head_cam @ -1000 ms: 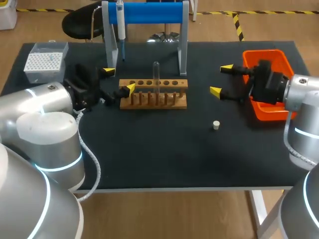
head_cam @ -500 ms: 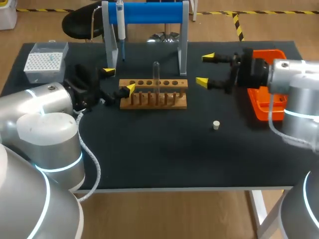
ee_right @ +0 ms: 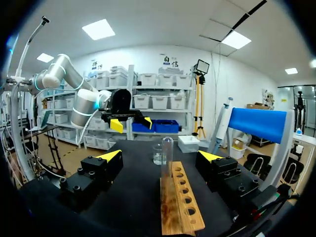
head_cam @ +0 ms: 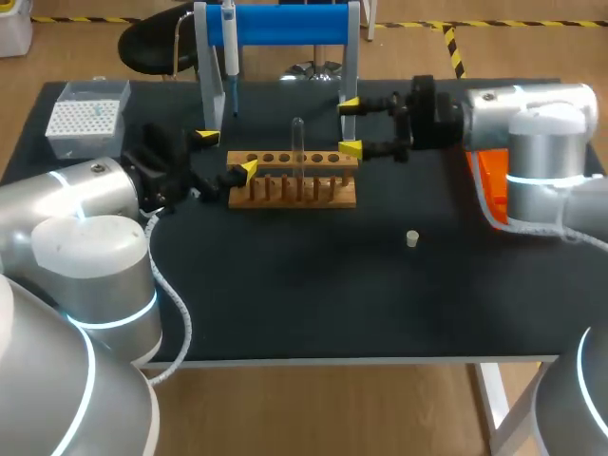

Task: Invert the test tube, pick up the pipette, mount the tip to pipette, aspirate from beaker and dispense into the tube, eject the tip, return the pipette, and cap with the stopper.

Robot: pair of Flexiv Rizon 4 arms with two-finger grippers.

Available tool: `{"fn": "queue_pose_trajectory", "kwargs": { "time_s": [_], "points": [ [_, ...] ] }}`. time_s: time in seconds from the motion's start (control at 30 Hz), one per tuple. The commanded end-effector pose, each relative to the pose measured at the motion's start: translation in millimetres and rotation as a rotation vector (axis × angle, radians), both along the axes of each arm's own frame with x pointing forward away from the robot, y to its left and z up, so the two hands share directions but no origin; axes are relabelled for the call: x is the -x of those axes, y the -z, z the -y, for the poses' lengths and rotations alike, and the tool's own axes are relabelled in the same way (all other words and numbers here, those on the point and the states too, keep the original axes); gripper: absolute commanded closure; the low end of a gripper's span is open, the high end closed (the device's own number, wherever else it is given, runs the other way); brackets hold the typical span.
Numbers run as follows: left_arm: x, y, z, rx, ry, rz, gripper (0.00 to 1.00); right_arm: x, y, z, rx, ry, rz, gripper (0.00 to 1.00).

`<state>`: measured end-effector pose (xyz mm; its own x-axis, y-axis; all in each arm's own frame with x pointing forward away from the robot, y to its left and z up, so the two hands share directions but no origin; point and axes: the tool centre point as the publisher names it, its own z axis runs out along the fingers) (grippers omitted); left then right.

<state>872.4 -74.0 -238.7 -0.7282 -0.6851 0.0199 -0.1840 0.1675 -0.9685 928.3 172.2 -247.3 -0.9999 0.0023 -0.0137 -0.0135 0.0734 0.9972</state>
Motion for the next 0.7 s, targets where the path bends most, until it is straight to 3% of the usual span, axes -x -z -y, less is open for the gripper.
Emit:
{"fn": "queue_pose_trajectory", "kwargs": {
  "time_s": [0.03, 0.7],
  "points": [
    [-0.3, 2.0, -0.3, 0.006, 0.001, 0.005, 0.0, -7.7, 6.7, -17.1, -0.013, -0.128, -0.004, 0.0],
    [-0.3, 2.0, -0.3, 0.006, 0.001, 0.005, 0.0, -5.4, 21.1, -51.5, -0.031, -0.107, -0.016, 0.0]
  ]
}}
